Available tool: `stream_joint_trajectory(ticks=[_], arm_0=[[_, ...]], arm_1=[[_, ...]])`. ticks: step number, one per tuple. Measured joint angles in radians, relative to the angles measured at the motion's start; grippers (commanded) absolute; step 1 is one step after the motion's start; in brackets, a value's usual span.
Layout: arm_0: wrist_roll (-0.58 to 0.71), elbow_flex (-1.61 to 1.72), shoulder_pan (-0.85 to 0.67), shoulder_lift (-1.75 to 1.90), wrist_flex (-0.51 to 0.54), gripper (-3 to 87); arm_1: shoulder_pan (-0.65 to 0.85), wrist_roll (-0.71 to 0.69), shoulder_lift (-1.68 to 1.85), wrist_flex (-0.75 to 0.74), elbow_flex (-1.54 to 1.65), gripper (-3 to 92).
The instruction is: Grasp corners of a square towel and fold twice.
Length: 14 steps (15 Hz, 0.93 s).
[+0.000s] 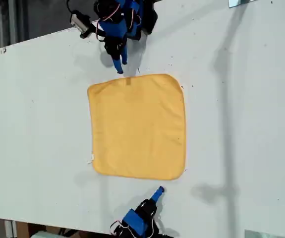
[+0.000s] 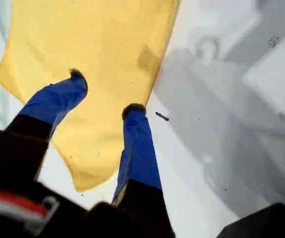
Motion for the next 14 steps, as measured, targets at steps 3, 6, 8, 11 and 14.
stream_joint_trajectory(ticks=[3,6,8,11,14], arm_0=[[-0.150,-0.014,-0.360,0.005,0.041,15.4],[-0.173,-0.015,-0.854,0.008,0.051,15.7],[-0.179,-0.018,-0.868,0.008,0.051,17.0],[-0.193,-0.107,-0.864,-0.095,0.048,17.0],[-0.345,-0.630,-0.584,-0.831,0.091,19.1]], arm_1=[[-0.117,-0.106,-0.011,-0.044,0.044,13.3],[-0.132,-0.120,-0.017,-0.052,0.044,14.0],[-0.146,-0.141,-0.018,-0.052,0.044,18.4],[-0.146,-0.244,-0.328,-0.072,-0.143,29.6],[-0.348,-0.285,-1.249,0.029,-0.804,32.5]])
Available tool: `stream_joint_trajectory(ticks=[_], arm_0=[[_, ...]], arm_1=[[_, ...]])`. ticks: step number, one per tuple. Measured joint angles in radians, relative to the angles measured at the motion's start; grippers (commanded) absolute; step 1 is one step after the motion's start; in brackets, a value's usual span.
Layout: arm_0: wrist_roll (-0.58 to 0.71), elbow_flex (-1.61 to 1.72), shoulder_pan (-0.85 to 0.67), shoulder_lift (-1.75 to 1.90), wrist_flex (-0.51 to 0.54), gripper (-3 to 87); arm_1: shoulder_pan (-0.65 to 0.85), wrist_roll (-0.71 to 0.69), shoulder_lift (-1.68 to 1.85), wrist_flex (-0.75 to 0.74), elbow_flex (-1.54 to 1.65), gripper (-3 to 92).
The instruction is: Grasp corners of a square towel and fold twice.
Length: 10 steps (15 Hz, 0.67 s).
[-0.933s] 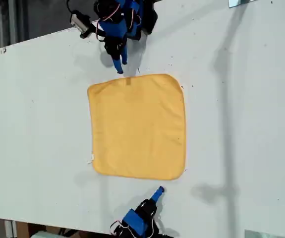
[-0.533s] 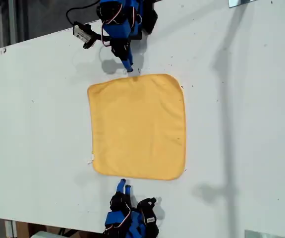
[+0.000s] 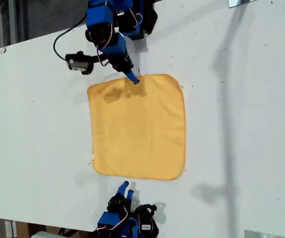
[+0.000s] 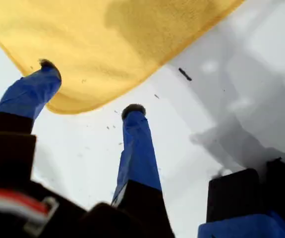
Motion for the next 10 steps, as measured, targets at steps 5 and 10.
stream_joint_trajectory(ticks=[5,10], arm_0=[[-0.333,-0.348,0.394,-0.715,-0.067,19.5],[-0.426,-0.367,0.485,-0.765,-0.112,19.5]], arm_1=[[-0.436,0.321,-0.445,-0.052,-0.152,32.1],[-0.554,0.390,-0.583,-0.184,-0.186,32.5]])
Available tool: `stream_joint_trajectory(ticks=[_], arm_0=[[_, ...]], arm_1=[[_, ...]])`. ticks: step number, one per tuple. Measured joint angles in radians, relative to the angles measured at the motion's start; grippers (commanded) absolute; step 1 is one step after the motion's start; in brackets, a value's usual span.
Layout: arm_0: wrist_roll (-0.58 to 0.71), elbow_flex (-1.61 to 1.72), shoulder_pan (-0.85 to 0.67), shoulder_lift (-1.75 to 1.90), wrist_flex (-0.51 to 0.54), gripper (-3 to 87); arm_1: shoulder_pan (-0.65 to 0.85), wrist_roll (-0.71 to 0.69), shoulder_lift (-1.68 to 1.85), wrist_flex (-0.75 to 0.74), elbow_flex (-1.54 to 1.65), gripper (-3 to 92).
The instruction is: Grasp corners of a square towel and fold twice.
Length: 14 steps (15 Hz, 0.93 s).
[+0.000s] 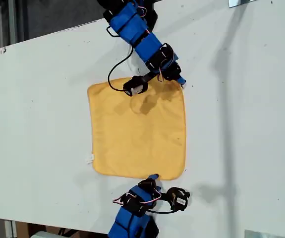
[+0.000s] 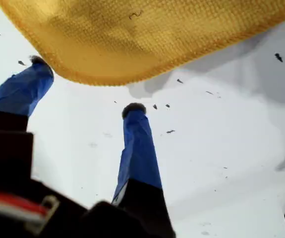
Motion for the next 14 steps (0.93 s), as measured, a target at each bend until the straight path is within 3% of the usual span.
stream_joint_trajectory(ticks=[3,7,8,9,14], arm_0=[[-0.014,0.000,0.006,-0.002,0.002,19.5],[-0.014,-0.003,0.006,-0.009,0.002,19.7],[-0.014,-0.003,0.006,-0.017,0.002,19.8],[-0.014,-0.003,0.008,-0.023,0.002,19.8],[-0.015,-0.009,0.008,-0.049,-0.005,19.7]], arm_1=[[0.025,-0.049,-0.046,-0.031,-0.018,33.5],[0.140,-0.152,-0.054,-0.026,-0.037,25.5],[0.153,-0.160,-0.067,-0.026,-0.038,8.5],[0.160,-0.160,-0.078,-0.031,-0.040,-0.1],[0.160,-0.164,-0.109,-0.061,-0.057,-0.1]])
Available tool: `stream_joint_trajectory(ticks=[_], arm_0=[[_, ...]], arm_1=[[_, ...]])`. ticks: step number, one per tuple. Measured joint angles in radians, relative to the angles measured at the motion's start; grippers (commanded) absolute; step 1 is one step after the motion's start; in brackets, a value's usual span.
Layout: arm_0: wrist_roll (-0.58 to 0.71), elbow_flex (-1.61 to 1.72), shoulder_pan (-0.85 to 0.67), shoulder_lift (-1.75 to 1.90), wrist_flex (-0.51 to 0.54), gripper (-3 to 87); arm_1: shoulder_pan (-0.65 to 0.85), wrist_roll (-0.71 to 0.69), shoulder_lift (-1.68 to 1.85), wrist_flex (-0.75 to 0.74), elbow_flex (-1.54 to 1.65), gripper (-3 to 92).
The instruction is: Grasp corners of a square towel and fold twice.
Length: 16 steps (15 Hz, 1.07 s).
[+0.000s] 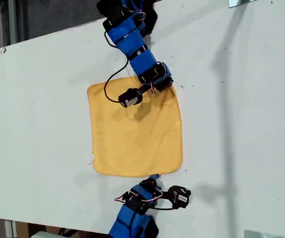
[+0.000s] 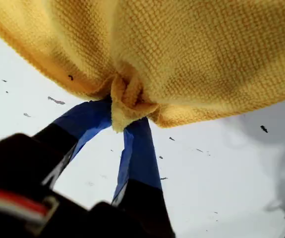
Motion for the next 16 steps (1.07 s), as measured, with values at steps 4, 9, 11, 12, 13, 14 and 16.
stream_joint_trajectory(ticks=[4,9,11,12,13,14,16], arm_0=[[0.038,-0.196,0.012,-0.155,0.043,21.0],[-0.028,-0.511,0.074,-0.479,0.080,21.9],[-0.127,-0.512,0.109,-0.506,0.051,21.6],[-0.169,-0.512,0.124,-0.514,0.038,21.2],[-0.190,-0.512,0.137,-0.518,0.025,20.5],[-0.206,-0.514,0.143,-0.529,0.006,20.0],[-0.212,-0.541,0.143,-0.569,-0.034,19.3]], arm_1=[[-0.003,0.000,0.000,0.000,-0.002,-0.1],[-0.008,0.000,0.000,0.000,-0.002,-0.1],[-0.009,0.000,0.000,0.003,-0.002,-0.1],[-0.011,0.000,0.000,0.003,-0.002,-0.1],[-0.011,0.000,0.000,0.003,-0.002,-0.1],[-0.011,0.000,0.000,0.003,-0.002,-0.1],[-0.011,0.000,0.000,0.003,-0.002,-0.1]])
